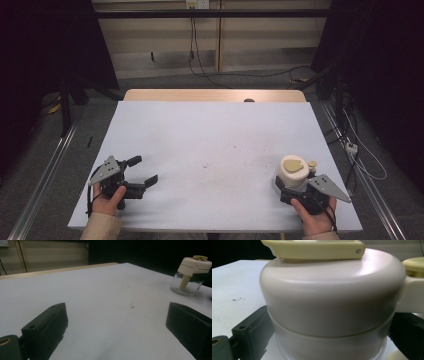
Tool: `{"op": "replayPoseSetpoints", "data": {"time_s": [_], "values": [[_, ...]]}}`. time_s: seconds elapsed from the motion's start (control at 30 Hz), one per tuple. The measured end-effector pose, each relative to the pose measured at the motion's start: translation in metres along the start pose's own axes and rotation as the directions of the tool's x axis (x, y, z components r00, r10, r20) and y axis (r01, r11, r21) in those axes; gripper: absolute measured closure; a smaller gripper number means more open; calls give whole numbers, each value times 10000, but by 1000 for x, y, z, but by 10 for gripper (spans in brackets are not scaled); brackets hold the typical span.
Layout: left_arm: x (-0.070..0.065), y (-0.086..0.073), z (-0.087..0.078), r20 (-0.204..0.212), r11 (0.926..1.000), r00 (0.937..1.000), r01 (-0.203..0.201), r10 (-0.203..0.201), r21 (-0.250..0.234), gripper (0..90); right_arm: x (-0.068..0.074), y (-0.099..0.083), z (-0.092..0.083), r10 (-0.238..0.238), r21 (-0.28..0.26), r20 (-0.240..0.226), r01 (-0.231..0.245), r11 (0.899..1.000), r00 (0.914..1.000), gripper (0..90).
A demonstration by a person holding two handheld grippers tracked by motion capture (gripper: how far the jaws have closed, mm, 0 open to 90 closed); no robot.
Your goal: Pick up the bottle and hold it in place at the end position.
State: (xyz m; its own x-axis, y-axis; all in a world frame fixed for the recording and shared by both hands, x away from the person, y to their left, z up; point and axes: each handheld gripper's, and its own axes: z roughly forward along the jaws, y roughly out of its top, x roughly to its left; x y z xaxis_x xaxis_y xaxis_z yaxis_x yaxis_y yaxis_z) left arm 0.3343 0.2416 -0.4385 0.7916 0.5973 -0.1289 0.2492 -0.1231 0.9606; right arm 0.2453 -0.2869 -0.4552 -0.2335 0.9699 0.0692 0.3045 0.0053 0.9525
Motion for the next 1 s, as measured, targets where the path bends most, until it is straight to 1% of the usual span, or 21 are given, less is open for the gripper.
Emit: {"op": "replayPoseSetpoints", "data": {"time_s": [0.07,0.17,0.33,0.43,0.53,0.63,0.67,0.77,1.0], "values": [[-1,0,0,21,10000,10000,36,-36,17,37,0,0,1,-39,70,2,39,10000,10000,22],[-1,0,1,36,10000,10000,4,-4,16,38,-1,1,2,70,175,-7,-70,9998,10000,18],[-1,-1,2,56,10000,10000,-5,5,87,37,-1,1,4,7,284,58,-8,9996,10000,9],[-1,-2,3,65,9998,10000,71,-72,198,38,-1,2,6,14,362,41,-15,9993,10000,6],[-2,-2,3,66,9997,10000,41,-43,242,38,-1,3,9,-52,346,58,50,9994,10000,6],[-2,-2,3,41,9998,10000,71,-71,209,38,0,4,11,-14,347,87,11,9994,10000,3],[-1,-2,2,19,9997,10000,49,-50,256,37,0,5,16,-37,341,98,34,9994,9999,8],[-2,-3,2,-37,9995,9999,114,-112,304,38,1,6,20,-93,404,69,90,9991,9999,23],[-1,-3,3,-2,9994,10000,78,-78,345,38,1,6,23,-78,435,114,73,9990,9999,37]]}}
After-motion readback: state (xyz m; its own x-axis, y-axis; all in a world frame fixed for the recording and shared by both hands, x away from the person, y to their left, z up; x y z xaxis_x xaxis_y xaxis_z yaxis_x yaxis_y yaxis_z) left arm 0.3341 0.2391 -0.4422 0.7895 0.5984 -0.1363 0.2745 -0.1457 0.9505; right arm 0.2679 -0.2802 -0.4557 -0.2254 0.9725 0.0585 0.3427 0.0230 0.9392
